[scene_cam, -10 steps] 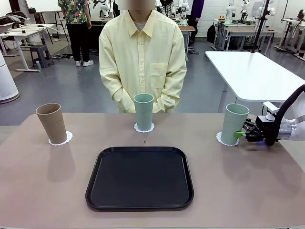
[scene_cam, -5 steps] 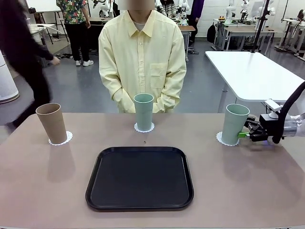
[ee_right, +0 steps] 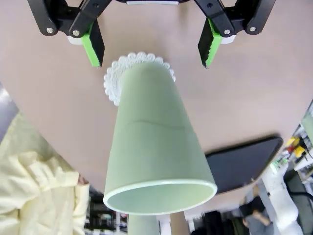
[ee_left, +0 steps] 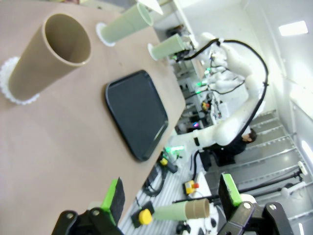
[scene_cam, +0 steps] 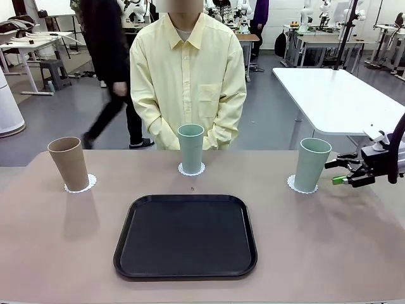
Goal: Place coasters on the table and set cups on them.
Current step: Take one Reusable plastic cup from the Flat Tray and place it on a coaster set by the human.
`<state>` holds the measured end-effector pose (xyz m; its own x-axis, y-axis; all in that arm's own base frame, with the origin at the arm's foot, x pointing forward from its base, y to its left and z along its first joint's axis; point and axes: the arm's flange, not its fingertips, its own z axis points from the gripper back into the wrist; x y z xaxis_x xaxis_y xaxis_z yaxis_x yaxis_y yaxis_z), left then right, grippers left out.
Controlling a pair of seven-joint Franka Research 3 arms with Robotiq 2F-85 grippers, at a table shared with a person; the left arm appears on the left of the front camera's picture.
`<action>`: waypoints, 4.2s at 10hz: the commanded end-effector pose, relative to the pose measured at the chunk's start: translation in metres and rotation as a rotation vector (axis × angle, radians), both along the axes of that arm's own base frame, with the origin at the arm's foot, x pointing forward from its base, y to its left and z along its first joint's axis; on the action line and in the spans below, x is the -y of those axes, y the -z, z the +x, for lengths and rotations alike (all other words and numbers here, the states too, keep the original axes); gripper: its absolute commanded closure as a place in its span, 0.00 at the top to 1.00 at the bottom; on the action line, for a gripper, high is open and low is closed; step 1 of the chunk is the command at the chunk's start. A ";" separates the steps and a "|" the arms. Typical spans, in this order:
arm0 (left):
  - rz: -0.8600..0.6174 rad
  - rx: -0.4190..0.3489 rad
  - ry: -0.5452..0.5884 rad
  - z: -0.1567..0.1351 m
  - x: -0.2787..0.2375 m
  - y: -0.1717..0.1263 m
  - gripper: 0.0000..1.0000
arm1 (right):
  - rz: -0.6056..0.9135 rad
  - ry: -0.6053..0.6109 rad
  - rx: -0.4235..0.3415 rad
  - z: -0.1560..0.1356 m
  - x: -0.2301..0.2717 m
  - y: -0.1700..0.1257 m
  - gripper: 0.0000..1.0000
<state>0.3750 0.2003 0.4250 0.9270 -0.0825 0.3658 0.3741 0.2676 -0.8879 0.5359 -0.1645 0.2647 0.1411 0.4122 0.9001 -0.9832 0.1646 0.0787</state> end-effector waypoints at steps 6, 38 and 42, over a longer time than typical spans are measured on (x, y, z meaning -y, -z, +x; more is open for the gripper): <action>0.001 -0.009 -0.013 0.000 0.001 -0.003 1.00 | -0.628 -0.075 -0.137 -0.108 -0.064 -0.156 1.00; 0.001 -0.009 -0.013 0.000 0.001 -0.003 1.00 | -0.276 0.567 -0.761 -0.226 -0.084 -0.240 1.00; 0.001 -0.009 -0.013 0.000 0.001 -0.003 1.00 | 0.308 0.447 -1.051 -0.182 0.027 -0.205 1.00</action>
<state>0.3750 0.2005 0.4249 0.9273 -0.0820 0.3653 0.3735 0.2679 -0.8881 0.3275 -0.1727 0.4657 0.9401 0.0931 0.3278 -0.3160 0.5985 0.7361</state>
